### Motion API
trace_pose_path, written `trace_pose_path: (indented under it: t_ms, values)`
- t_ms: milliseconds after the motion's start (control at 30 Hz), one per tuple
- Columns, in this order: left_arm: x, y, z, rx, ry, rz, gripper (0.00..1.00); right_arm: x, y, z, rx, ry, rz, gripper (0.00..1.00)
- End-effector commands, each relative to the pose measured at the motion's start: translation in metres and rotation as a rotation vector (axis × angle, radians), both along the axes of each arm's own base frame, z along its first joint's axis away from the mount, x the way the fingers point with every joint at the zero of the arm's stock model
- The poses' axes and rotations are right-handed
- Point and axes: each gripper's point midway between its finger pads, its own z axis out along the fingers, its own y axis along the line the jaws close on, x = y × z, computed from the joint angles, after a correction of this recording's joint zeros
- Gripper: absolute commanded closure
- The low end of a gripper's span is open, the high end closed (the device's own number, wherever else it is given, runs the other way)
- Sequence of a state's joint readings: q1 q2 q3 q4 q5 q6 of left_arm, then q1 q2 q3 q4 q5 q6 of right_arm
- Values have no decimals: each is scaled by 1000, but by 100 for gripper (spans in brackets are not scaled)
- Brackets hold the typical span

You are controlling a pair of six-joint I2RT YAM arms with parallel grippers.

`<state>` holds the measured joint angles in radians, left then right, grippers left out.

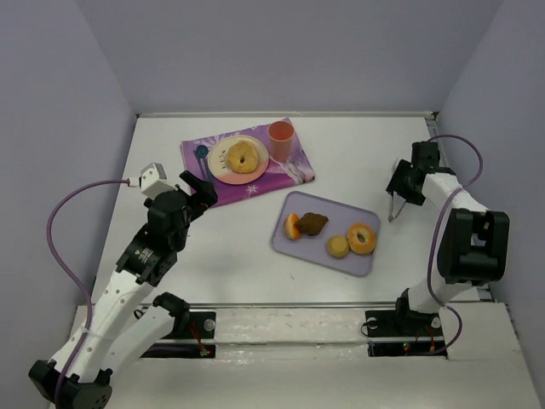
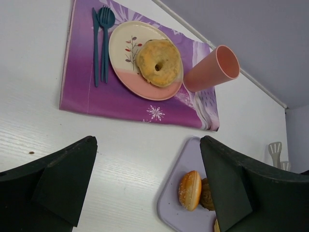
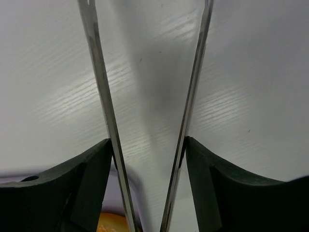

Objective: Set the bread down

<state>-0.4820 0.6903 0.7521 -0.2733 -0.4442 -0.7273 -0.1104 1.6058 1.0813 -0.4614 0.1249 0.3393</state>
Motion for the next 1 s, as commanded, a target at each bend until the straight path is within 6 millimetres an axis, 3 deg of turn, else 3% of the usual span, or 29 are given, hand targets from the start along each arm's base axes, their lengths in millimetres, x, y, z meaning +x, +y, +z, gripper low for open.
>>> trace_pose_path:
  t_ms: [0,67,100,133,200,233,300,333,500,633,800,967]
  values:
    - [-1,0,19,-38,-64,-6,1,11,-14,35,-70,-103,-25,28]
    - [-3,0,23,-48,-76,-8,1,7,-17,48,-85,-112,-34,24]
    - [-4,0,25,-53,-81,-9,1,9,-17,69,-92,-158,-37,4]
    - [-5,1,26,-56,-84,-9,1,8,-18,80,-98,-182,-38,0]
    - [-5,1,28,-58,-89,-6,1,4,-20,100,-114,-219,-44,0]
    - [-4,1,26,-55,-84,-6,1,1,-20,125,-124,-279,-51,0]
    - [-3,2,27,-53,-82,-1,1,-5,-19,148,-132,-327,-45,0]
    - [-3,1,27,-50,-78,-1,1,-10,-19,172,-139,-389,-47,0]
    - [3,5,29,-40,-75,31,1,-33,-2,233,-85,-585,-21,0]
    - [9,2,29,-27,-70,32,1,-50,8,248,-37,-666,-11,0]
    - [22,-5,30,-10,-52,25,1,-63,14,231,-18,-655,-1,0]
    - [37,-9,26,15,-24,33,1,-62,11,224,-30,-647,-4,0]
